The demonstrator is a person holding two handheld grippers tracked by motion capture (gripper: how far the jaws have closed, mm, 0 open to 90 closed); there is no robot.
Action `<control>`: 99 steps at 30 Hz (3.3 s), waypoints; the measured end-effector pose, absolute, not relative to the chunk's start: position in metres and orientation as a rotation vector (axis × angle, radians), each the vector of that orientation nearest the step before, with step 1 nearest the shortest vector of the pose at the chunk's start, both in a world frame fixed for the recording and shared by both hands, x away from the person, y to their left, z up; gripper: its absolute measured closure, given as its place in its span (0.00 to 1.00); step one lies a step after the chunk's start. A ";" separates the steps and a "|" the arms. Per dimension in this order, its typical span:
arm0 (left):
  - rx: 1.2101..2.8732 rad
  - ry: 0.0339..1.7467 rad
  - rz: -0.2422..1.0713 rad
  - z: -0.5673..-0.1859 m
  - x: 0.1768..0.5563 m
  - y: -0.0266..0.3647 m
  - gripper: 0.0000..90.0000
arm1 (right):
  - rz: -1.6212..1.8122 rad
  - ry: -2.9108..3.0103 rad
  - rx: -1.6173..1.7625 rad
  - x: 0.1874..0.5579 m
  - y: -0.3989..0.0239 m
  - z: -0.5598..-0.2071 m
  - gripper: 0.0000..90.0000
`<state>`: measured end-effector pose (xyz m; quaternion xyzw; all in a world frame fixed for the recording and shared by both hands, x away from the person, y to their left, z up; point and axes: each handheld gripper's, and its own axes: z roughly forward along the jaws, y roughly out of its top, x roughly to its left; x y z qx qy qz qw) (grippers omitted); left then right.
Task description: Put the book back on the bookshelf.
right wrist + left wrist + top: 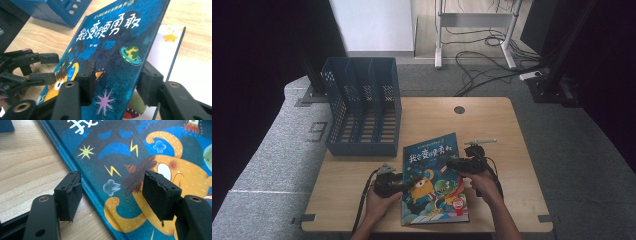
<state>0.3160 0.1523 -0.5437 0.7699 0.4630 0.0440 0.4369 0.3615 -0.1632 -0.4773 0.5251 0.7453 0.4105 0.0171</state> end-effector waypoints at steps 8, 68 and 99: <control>1.906 1.146 0.103 -0.542 0.315 0.153 0.35 | 1.314 2.329 1.588 0.363 -0.163 -0.467 0.69; 2.109 0.852 0.045 -0.534 0.242 0.099 0.13 | 1.457 2.252 1.632 0.394 -0.157 -0.431 0.88; 2.095 0.885 0.013 -0.539 0.275 0.105 0.11 | 1.383 2.339 1.591 0.427 -0.158 -0.427 0.76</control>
